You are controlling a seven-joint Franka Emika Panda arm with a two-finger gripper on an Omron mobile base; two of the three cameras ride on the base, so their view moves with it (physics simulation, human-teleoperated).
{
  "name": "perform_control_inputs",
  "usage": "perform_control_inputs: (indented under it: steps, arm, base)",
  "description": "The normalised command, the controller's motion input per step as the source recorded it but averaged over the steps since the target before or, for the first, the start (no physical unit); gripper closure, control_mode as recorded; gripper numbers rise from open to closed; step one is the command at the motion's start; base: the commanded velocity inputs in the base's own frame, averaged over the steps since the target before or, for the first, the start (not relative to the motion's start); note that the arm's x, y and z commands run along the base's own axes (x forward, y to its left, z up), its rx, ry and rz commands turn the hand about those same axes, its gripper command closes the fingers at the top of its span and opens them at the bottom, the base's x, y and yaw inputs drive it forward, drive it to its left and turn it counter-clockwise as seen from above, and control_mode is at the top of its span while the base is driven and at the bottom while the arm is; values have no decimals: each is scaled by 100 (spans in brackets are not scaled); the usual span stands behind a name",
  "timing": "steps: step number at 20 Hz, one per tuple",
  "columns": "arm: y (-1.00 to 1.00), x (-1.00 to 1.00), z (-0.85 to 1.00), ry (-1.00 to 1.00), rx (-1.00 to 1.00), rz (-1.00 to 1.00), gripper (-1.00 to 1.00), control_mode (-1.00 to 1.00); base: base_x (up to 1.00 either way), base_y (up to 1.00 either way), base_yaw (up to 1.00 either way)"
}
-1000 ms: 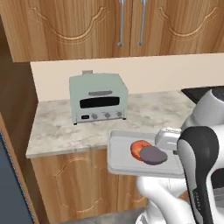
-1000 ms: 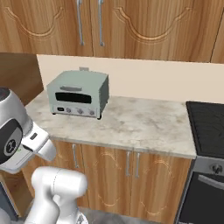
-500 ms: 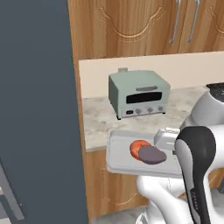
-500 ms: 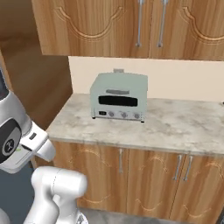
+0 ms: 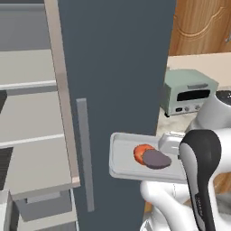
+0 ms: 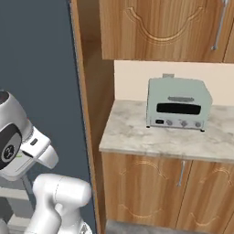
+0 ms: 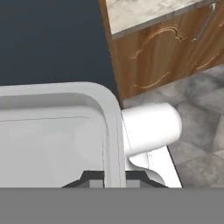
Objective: Take the squash and eggplant out of the freezer and place them in the tupperware container on the counter. Then put the tupperware containing the vegetables back in the freezer.
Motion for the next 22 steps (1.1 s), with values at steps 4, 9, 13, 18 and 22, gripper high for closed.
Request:
perform_control_inputs:
  steps: [4, 9, 13, 18, 22]
  arm:
    - [0, 0, 0, 0, 0, 0, 100, 100]
    - [0, 0, 0, 0, 0, 0, 100, 100]
    - [-6, -9, 7, 0, 5, -6, 100, -100]
    - [-16, -51, 50, 0, 39, -44, 100, -100]
    - [9, -36, 78, 0, 40, -49, 100, -100]
  base:
    - [-1, 100, -3]
    - [0, 81, -5]
    - [-5, 23, -8]
    - [0, 0, 0]
    - [0, 0, 0]
